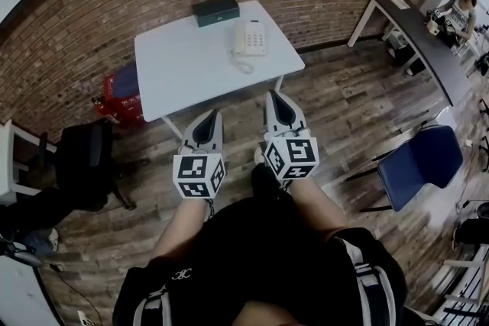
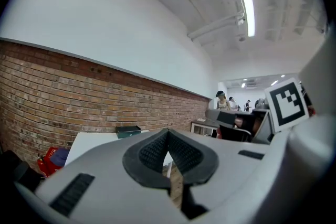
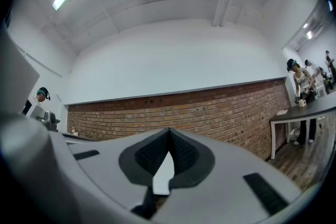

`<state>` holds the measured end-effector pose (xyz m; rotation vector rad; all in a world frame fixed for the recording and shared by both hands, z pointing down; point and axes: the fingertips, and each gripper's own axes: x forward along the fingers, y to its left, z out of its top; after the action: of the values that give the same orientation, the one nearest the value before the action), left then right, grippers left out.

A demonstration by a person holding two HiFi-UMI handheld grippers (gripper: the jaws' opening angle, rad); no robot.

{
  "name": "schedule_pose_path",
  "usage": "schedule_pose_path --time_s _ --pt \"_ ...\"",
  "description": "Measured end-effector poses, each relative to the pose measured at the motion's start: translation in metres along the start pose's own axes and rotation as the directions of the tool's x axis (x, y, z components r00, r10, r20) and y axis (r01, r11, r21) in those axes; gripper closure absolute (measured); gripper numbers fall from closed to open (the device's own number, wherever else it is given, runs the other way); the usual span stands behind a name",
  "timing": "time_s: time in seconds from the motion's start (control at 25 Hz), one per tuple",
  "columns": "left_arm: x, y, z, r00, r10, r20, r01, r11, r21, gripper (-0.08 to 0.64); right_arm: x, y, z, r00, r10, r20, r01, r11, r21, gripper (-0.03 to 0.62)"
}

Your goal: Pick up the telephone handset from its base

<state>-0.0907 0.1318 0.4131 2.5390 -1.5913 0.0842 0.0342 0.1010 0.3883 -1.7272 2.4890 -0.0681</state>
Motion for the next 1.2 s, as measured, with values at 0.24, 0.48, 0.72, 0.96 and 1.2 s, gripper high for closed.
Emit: schedule_pose_path --time_s 0.24,0.48,0.72,0.96,1.2 --pt "0.016 0.021 0.004 1.0 0.015 0.009 -0.015 1.0 0.01 0.562 0.027 -0.001 0.0 1.0 0.021 0.016 -0.021 1.0 0.016 0.595" --pt "0.048 0.037 0.007 1.0 0.026 0.006 -0.027 0.999 0.019 0.563 0.064 -0.016 -0.002 0.999 0.029 0.015 -0.029 0.999 0.022 0.595" --pt "0.093 0.056 0.007 0.999 0.037 -0.004 -0.037 0.999 0.023 0.563 0.112 -0.038 -0.013 0.999 0.039 0.001 -0.039 0.999 0.025 0.595" --pt "0.147 0.072 0.01 0.999 0.036 -0.027 -0.035 0.999 0.02 0.563 0.164 -0.066 -0.02 0.999 0.042 -0.025 -0.042 0.998 0.036 0.595" --pt "0.202 0.09 0.015 0.998 0.048 -0.049 -0.047 0.999 0.01 0.561 0.217 -0.091 -0.028 0.996 0.06 -0.058 -0.058 0.997 0.043 0.595"
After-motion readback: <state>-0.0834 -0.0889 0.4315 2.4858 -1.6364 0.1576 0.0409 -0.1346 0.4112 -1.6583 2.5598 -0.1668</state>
